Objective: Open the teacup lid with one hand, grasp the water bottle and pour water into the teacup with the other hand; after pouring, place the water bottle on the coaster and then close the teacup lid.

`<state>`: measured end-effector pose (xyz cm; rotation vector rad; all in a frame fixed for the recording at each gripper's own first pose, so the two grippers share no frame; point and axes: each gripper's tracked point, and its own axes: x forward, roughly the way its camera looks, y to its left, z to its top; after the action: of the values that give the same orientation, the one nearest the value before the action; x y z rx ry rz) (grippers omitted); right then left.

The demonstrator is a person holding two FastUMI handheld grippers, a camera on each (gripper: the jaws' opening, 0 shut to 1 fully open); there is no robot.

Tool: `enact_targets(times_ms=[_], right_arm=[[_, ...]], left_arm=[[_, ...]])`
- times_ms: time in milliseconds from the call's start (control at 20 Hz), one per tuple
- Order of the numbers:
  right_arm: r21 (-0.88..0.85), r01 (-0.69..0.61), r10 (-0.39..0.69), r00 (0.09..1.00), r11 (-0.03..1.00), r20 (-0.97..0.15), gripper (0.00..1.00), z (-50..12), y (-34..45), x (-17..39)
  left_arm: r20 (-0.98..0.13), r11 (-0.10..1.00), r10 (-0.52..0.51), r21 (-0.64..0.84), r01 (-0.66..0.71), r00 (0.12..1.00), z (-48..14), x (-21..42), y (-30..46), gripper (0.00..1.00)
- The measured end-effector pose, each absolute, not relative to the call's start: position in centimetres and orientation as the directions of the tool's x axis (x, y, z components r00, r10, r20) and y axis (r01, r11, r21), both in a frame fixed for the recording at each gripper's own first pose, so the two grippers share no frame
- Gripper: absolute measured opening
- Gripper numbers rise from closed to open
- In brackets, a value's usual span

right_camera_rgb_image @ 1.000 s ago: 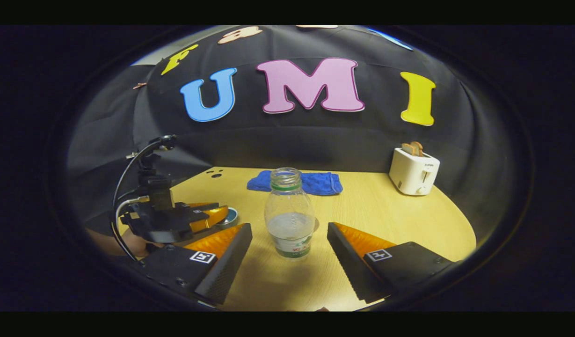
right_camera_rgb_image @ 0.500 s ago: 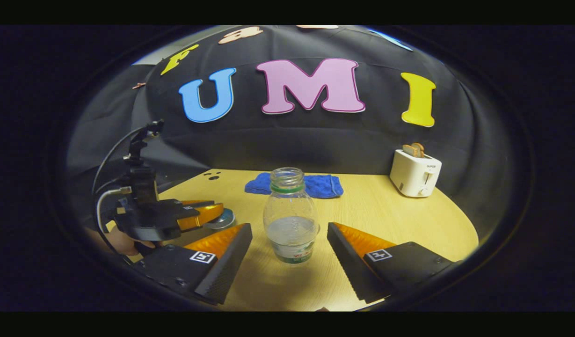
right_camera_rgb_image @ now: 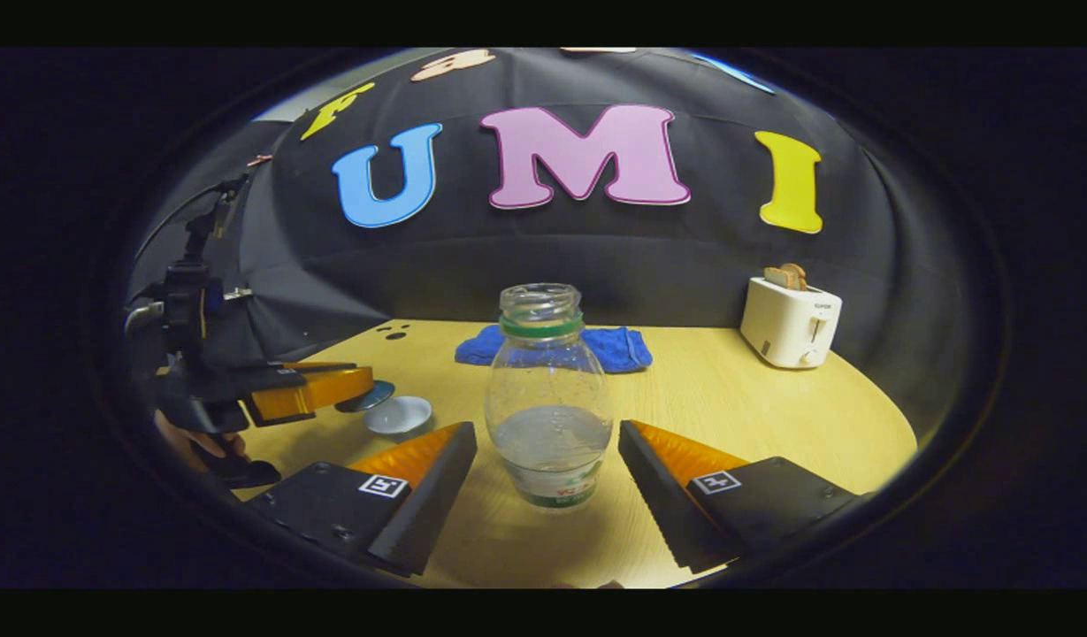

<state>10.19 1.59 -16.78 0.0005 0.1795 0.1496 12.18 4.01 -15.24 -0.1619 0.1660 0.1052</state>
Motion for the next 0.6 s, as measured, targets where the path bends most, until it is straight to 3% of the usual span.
enact_targets(times_ms=[400, 500, 550, 600], right_arm=[[-0.003, -0.154, 0.152, 0.977, 0.988, -0.149, 1.0, -17.4, 1.5, 13.0], [-0.012, -0.156, 0.153, 0.978, 0.988, -0.143, 0.93, -17.5, 1.6, 13.4], [-0.017, -0.163, 0.159, 0.977, 0.987, -0.139, 0.82, -17.5, 1.8, 13.5], [-0.026, -0.164, 0.159, 0.977, 0.986, -0.144, 0.82, -17.6, 1.8, 13.6]], left_arm=[[-0.169, 0.968, 0.118, -0.199, -0.151, 0.979, -15.4, 12.3, 4.6, 0.3], [-0.173, 0.967, 0.118, -0.204, -0.153, 0.978, -15.6, 12.2, 4.8, 0.27], [-0.171, 0.967, 0.122, -0.203, -0.156, 0.978, -15.6, 12.1, 5.0, 0.26], [-0.17, 0.967, 0.125, -0.2, -0.158, 0.977, -15.6, 12.0, 5.2, 0.27]])
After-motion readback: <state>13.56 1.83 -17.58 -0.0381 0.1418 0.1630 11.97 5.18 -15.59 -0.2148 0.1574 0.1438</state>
